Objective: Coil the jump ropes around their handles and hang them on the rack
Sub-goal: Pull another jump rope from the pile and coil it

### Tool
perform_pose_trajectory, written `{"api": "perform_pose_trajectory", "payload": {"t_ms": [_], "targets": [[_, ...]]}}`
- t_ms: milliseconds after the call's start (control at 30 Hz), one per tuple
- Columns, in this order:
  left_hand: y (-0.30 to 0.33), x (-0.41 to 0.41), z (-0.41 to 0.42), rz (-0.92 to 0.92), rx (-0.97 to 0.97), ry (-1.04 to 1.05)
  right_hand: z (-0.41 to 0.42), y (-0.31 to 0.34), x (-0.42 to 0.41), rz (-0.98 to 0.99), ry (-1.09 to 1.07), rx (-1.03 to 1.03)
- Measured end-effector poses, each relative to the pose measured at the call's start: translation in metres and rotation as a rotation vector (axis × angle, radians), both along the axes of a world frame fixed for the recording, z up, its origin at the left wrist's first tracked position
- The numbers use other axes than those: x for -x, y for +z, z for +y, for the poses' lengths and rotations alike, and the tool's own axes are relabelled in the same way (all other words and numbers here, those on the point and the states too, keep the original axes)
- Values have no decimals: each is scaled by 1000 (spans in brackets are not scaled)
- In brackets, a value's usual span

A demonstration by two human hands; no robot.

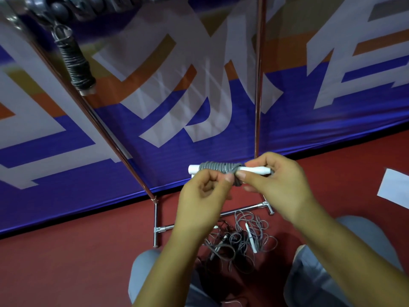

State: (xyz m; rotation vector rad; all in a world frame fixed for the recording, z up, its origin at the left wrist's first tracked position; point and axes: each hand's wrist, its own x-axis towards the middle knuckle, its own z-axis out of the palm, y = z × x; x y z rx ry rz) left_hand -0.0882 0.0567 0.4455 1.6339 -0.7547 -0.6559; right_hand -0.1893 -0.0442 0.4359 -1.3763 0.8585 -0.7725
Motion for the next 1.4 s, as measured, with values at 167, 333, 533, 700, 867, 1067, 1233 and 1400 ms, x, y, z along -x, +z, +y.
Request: {"api": "perform_pose_trajectory", "payload": {"t_ms": [167, 333, 533, 700, 867, 1067, 1233, 1400], "targets": [[9, -4, 5, -44, 57, -58, 3, 5, 2, -97, 13, -99], [10, -2, 9, -39, 66, -104, 3, 9, 4, -142, 56, -190], [9, -1, 13, -304, 112, -84, 7, 9, 8, -157, 193, -266], [5, -2, 12, -502, 190, -64, 9, 6, 8, -283, 191, -438], [1, -7, 9, -660, 292, -77, 5, 12, 6, -416, 161, -651], [4, -10, 3, -761, 328, -85, 7, 12, -1, -453, 97, -793], [10, -5, 2, -585, 280, -25, 9, 16, -7, -548, 33, -812], [11, 1, -3, -225, 173, 100, 12, 18, -12, -580, -2, -785]]}}
